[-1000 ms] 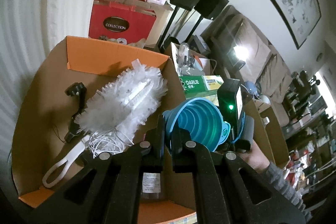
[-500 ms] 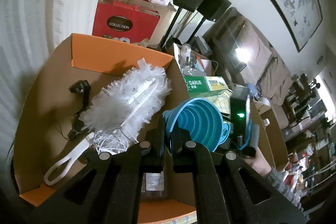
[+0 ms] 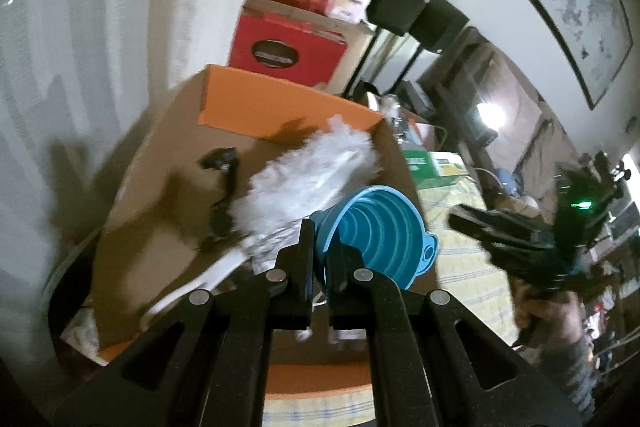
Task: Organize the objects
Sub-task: 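Lower the funnel into the orange box and open the left tool, then move the right tool to the green DARLIE toothpaste box on the tablecloth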
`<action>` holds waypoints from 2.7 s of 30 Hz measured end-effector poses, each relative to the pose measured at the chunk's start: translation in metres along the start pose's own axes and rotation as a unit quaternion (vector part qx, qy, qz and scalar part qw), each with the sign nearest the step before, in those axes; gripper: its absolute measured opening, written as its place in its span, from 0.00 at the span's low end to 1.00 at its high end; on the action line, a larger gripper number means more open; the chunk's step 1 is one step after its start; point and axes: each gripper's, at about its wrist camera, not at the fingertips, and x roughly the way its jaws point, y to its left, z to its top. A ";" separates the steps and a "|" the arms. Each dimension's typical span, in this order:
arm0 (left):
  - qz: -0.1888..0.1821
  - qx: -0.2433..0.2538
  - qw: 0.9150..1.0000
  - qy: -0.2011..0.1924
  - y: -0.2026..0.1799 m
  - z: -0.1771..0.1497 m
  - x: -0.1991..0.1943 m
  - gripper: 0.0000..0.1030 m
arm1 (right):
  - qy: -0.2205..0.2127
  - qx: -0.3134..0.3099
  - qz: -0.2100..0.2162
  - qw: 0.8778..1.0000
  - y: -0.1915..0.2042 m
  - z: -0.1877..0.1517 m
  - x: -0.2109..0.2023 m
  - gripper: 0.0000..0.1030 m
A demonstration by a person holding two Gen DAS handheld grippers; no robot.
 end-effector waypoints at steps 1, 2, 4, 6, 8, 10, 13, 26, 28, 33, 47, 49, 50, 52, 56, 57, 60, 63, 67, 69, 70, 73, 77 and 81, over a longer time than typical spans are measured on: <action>0.004 -0.003 1.000 0.000 0.005 -0.002 -0.001 0.04 | -0.001 -0.001 0.000 1.000 0.005 0.001 -0.005 0.31; 0.010 -0.006 1.000 0.000 0.010 -0.003 -0.002 0.04 | -0.001 -0.003 -0.002 1.000 0.010 0.002 -0.009 0.31; 0.022 -0.008 1.000 0.000 0.019 -0.006 -0.003 0.04 | 0.003 -0.005 -0.004 1.000 0.021 0.004 -0.015 0.31; 0.040 -0.007 0.999 0.000 0.027 -0.009 -0.003 0.04 | 0.002 -0.003 0.009 1.000 0.031 0.004 -0.019 0.31; 0.048 -0.013 0.999 0.001 0.036 -0.012 -0.003 0.04 | -0.002 -0.004 0.028 1.000 0.045 0.005 -0.022 0.31; 0.054 -0.019 0.998 0.003 0.044 -0.014 -0.003 0.04 | -0.002 -0.014 0.040 0.999 0.062 0.005 -0.023 0.31; 0.061 -0.025 0.998 0.004 0.053 -0.018 -0.003 0.04 | 0.009 -0.022 0.050 0.998 0.082 0.005 -0.016 0.31; 0.103 -0.011 0.995 -0.003 0.070 -0.019 -0.005 0.04 | 0.012 -0.024 0.057 0.998 0.128 0.000 0.009 0.31; 0.105 -0.010 0.994 -0.002 0.071 -0.019 -0.004 0.04 | 0.014 -0.026 0.062 0.998 0.134 0.000 0.012 0.31; 0.110 -0.010 0.994 0.004 0.076 -0.019 0.002 0.04 | 0.020 -0.032 0.068 0.997 0.147 -0.001 0.019 0.31; 0.108 -0.025 0.994 0.013 0.081 -0.018 0.003 0.29 | 0.050 -0.028 0.086 0.995 0.168 -0.006 0.043 0.32; 0.113 -0.021 0.993 0.007 0.077 -0.018 0.000 0.45 | 0.052 -0.023 0.088 0.995 0.167 -0.006 0.042 0.37; 0.111 -0.021 0.994 0.004 0.076 -0.017 -0.002 0.48 | 0.050 -0.021 0.088 0.995 0.167 -0.006 0.041 0.40; 0.106 -0.020 0.994 -0.002 0.072 -0.015 -0.007 0.53 | 0.043 -0.017 0.086 0.995 0.164 -0.006 0.035 0.42; 0.098 -0.014 0.995 -0.014 0.062 -0.010 -0.017 0.71 | 0.024 -0.009 0.080 0.996 0.156 -0.002 0.017 0.56; 0.095 -0.012 0.995 -0.020 0.060 -0.008 -0.019 0.75 | 0.019 -0.007 0.076 0.997 0.153 0.000 0.013 0.58; 0.090 -0.005 0.995 -0.029 0.051 -0.005 -0.025 0.81 | 0.005 -0.001 0.064 0.998 0.143 0.004 0.000 0.71; 0.076 -0.005 0.996 -0.037 0.046 -0.005 -0.030 0.90 | -0.005 0.009 0.036 0.999 0.131 0.005 -0.010 0.84; 0.066 -0.011 0.997 -0.040 0.040 -0.005 -0.030 1.00 | -0.016 0.024 0.008 1.000 0.111 0.002 -0.021 0.91; 0.063 -0.007 0.997 -0.036 0.037 -0.006 -0.027 1.00 | -0.019 0.030 -0.004 0.999 0.104 0.000 -0.025 0.98; 0.063 -0.006 0.997 -0.034 0.036 -0.006 -0.025 1.00 | -0.023 0.031 -0.018 0.999 0.100 -0.001 -0.028 0.99; 0.056 -0.005 0.998 -0.034 0.032 -0.007 -0.023 1.00 | -0.030 0.032 -0.044 0.998 0.090 -0.003 -0.033 1.00; 0.049 -0.006 0.998 -0.032 0.022 -0.006 -0.021 1.00 | -0.032 0.036 -0.069 0.996 0.079 -0.005 -0.038 1.00; 0.047 0.005 0.998 -0.032 0.006 -0.004 -0.016 1.00 | -0.030 0.043 -0.094 0.994 0.063 -0.007 -0.041 1.00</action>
